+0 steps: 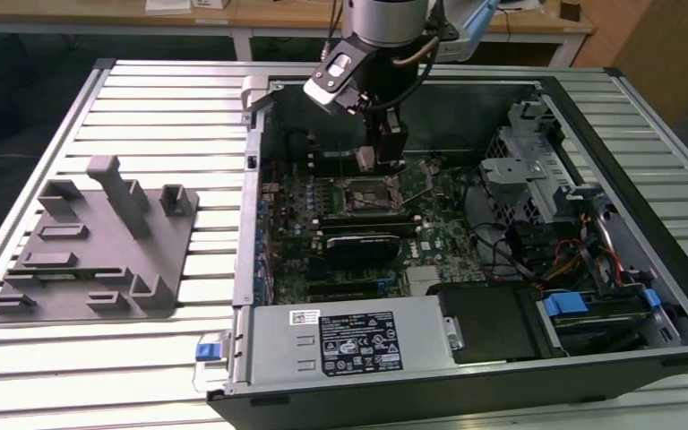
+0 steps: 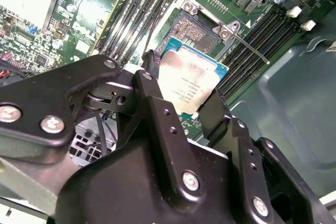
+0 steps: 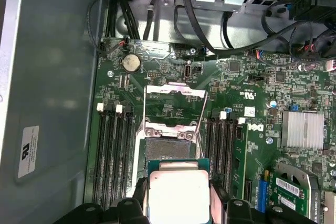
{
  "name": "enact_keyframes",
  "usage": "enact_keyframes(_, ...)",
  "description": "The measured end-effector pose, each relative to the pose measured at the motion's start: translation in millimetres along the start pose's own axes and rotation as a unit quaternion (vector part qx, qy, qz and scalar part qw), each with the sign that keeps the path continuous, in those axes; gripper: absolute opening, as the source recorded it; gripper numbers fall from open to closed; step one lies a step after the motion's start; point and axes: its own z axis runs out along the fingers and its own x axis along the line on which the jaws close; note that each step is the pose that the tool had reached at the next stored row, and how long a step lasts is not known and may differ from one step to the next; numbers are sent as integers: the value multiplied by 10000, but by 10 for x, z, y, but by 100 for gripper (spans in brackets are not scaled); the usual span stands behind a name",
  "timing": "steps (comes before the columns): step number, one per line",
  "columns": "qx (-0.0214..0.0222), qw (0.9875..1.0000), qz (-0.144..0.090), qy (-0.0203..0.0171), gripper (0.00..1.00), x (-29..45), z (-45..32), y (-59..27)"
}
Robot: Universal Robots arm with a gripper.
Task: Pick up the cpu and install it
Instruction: 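Place the cpu into insertion slot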
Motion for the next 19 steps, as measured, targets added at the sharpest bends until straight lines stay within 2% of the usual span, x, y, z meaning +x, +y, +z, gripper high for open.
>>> enact_keyframes(10, -1, 10000, 1, 12, 55, 0, 18, -1)
enact_keyframes(19, -1, 10000, 1, 14, 55, 2, 67, -4)
